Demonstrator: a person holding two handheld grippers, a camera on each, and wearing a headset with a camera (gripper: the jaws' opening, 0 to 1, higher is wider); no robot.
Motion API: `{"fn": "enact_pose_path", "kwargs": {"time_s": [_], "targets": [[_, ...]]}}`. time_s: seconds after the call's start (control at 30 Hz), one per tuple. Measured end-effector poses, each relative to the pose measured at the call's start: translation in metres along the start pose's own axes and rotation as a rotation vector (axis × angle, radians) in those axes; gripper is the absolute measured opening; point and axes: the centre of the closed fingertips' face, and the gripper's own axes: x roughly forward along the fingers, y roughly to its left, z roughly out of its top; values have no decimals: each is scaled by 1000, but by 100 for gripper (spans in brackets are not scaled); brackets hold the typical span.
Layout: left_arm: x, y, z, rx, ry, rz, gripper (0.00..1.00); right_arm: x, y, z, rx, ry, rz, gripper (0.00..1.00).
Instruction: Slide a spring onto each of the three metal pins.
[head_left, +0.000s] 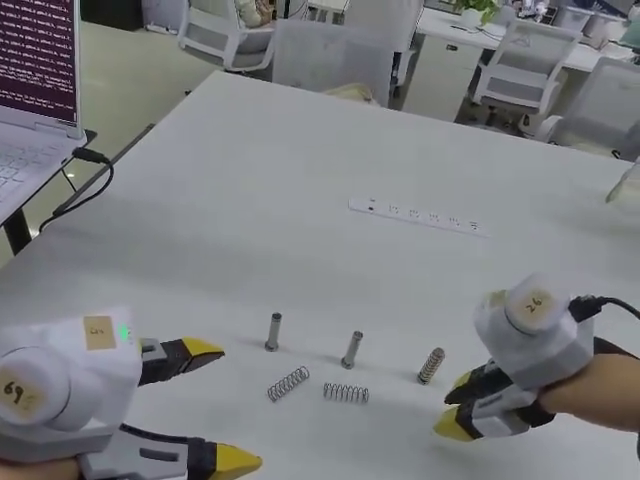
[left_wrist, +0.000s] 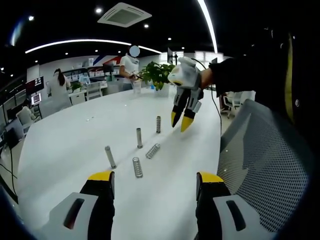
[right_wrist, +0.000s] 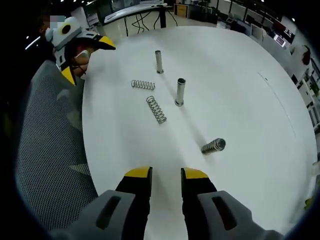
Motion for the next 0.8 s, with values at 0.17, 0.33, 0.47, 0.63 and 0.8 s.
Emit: {"fn": "enact_pose_path", "kwargs": {"time_s": [0.17, 0.33, 0.47, 0.63, 0.8], "targets": [[0, 0, 0, 1, 1, -1, 62, 9, 11, 12, -27, -11, 23, 21], [0, -1, 1, 0, 0, -1, 62, 16, 15, 30, -50, -30, 35, 21], [0, -1, 1, 0, -2, 1, 62, 21, 18, 40, -75, -37, 39, 20], [0, -1, 1, -1, -1, 0, 61, 27, 18, 54, -114, -43, 36, 20], [-1, 0, 0, -2, -1, 3, 60, 35, 14, 64, -154, -37, 16, 20]]}}
